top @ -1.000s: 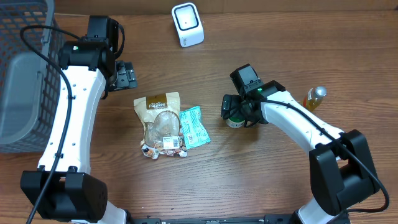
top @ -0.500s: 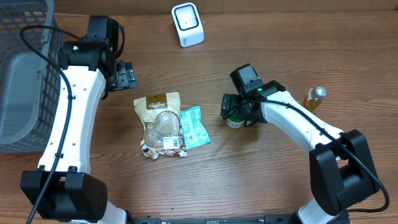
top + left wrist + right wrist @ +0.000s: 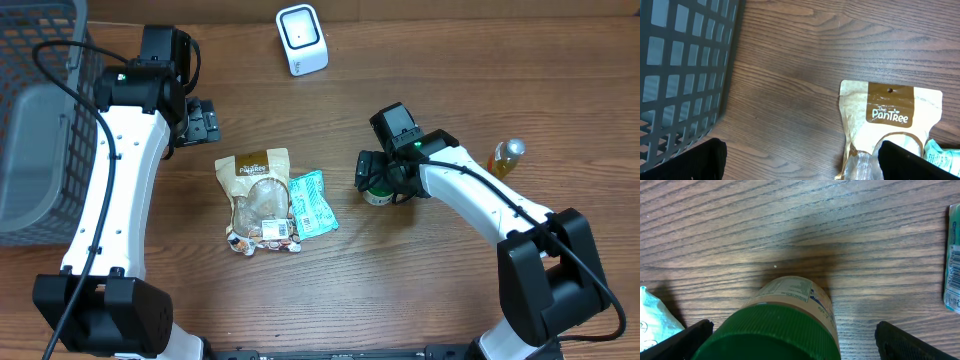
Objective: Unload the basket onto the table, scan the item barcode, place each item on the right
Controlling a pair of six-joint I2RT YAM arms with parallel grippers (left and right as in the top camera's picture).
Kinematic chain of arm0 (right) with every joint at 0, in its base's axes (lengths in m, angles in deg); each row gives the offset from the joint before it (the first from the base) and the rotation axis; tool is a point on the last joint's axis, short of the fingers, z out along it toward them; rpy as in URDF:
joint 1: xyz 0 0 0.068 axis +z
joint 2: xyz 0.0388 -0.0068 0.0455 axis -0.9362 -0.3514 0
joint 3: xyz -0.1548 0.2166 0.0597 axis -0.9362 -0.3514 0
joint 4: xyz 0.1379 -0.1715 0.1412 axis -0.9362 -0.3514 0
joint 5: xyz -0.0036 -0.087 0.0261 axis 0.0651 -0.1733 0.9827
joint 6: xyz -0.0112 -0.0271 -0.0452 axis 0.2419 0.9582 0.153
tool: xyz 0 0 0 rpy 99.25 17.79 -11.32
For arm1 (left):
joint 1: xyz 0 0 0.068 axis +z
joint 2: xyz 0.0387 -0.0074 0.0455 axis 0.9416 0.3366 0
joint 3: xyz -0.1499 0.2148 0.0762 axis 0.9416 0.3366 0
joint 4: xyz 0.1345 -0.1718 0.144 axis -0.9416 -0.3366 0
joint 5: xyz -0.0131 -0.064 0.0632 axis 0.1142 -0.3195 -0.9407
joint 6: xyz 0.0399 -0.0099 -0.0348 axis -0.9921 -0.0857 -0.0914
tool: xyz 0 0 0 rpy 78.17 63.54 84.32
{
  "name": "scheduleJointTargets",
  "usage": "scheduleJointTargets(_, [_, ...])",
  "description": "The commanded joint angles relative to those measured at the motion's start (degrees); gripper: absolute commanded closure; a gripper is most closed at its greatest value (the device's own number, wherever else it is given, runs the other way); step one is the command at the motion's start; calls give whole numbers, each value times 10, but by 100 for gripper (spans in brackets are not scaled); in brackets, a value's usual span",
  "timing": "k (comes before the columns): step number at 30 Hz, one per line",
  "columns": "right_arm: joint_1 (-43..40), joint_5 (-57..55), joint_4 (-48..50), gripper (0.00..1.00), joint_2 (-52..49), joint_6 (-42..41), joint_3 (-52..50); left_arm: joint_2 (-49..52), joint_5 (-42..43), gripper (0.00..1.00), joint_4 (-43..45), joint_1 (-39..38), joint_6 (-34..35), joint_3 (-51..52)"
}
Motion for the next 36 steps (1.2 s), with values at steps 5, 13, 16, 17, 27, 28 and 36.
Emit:
scheduleJointTargets(5, [1, -5, 4, 0, -2, -2, -4, 2, -7, 0, 0, 3, -4, -8])
scheduleJointTargets(13, [1, -5, 3, 0, -2, -2, -4, 2, -7, 0, 0, 3, -4, -8])
scheduleJointTargets(16, [1, -5, 5, 0, -2, -2, -4, 2, -7, 0, 0, 3, -4, -8])
scheduleJointTargets(17, [1, -5, 7, 0, -2, -2, -4, 2, -7, 0, 0, 3, -4, -8])
scheduleJointTargets(27, [1, -5, 12, 0, -2, -2, -4, 2, -7, 0, 0, 3, -4, -8])
scheduleJointTargets(28, [1, -5, 12, 0, -2, -2, -4, 2, -7, 1, 0, 3, -4, -8])
scheduleJointTargets(36, [1, -5, 11, 0, -2, -2, -4, 2, -7, 0, 0, 3, -4, -8])
